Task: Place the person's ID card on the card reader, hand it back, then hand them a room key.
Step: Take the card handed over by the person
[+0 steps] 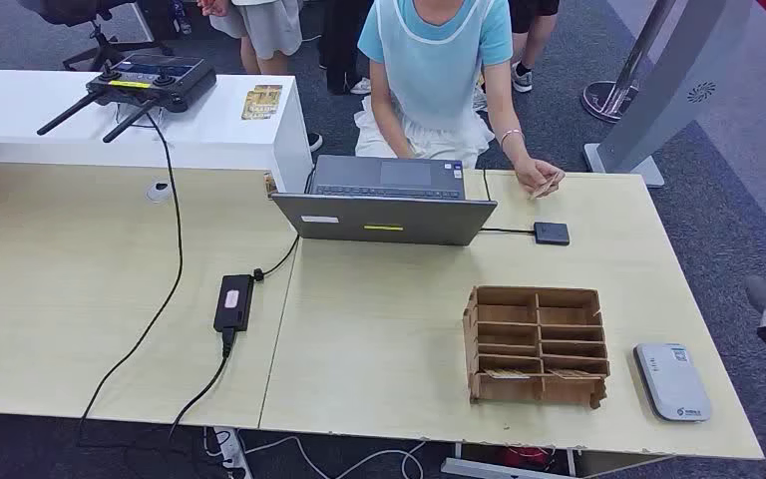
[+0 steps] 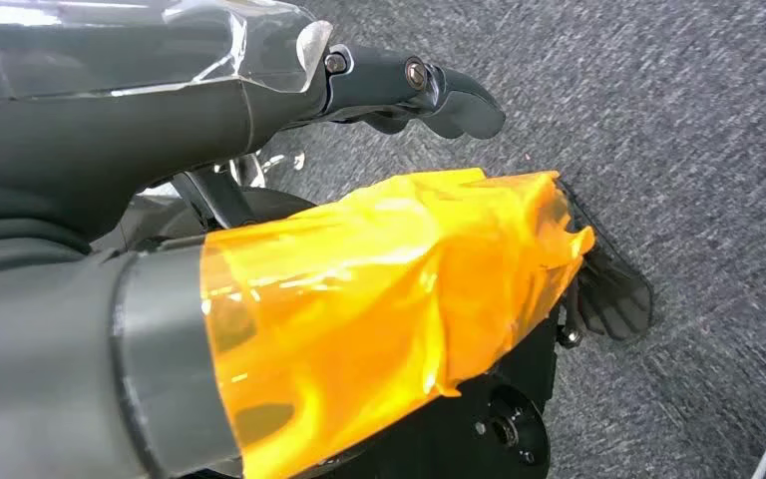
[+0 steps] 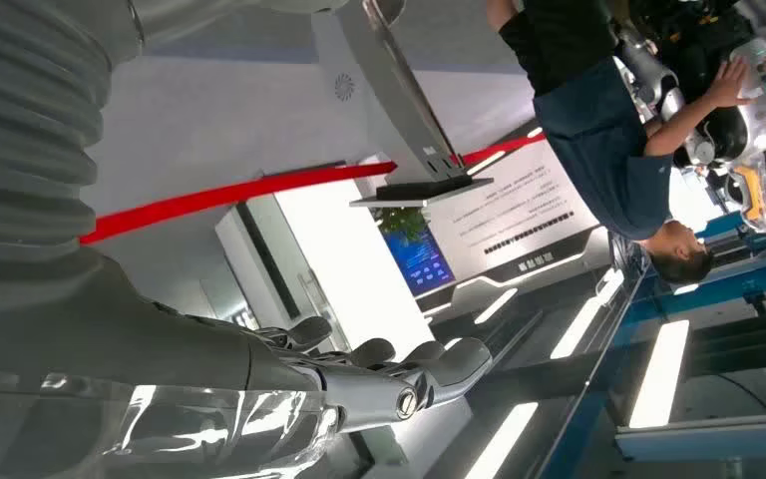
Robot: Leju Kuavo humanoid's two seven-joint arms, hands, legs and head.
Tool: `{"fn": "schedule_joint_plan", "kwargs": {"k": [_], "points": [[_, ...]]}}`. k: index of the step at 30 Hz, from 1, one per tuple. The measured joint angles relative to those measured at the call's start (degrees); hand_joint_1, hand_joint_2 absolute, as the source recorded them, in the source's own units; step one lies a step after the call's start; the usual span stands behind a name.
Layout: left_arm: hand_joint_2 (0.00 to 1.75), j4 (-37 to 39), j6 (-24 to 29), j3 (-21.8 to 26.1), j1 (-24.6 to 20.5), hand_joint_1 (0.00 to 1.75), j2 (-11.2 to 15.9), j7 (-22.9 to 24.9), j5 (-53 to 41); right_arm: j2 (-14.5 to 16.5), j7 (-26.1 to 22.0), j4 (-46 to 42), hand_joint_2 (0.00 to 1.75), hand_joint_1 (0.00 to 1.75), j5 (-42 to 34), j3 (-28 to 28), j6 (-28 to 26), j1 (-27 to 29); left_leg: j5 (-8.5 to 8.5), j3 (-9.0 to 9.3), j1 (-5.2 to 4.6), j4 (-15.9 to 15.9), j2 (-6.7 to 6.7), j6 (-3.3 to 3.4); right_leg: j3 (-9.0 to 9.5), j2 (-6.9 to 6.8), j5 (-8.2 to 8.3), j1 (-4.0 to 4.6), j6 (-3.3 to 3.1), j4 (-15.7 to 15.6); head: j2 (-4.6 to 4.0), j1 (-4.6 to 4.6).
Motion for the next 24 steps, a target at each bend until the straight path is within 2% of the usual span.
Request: {"fn": "schedule_joint_plan", "kwargs": {"k": [11, 24], "points": [[0.00, 0.00, 0.63, 1.37, -0.01, 0.00, 0.13, -0.14, 1.55, -0.92, 4.89, 9.70, 1.75, 0.00, 9.22, 13.30, -2.05, -13.88, 0.03, -0.02, 0.00, 0.01, -0.09, 0.01, 0.00, -0.08, 0.05, 0.00, -0.01, 0.01, -0.02, 0.00], [0.00, 0.00, 1.14, 2.59, -0.02, 0.00, 0.15, -0.73, 2.78, -0.78, 8.19, 18.98, 1.75, 0.00, 14.73, 21.21, -2.53, -24.78, 0.03, -0.07, 0.00, 0.01, -0.09, 0.01, -0.01, -0.08, 0.05, 0.00, -0.01, 0.02, -0.01, 0.01]]}}
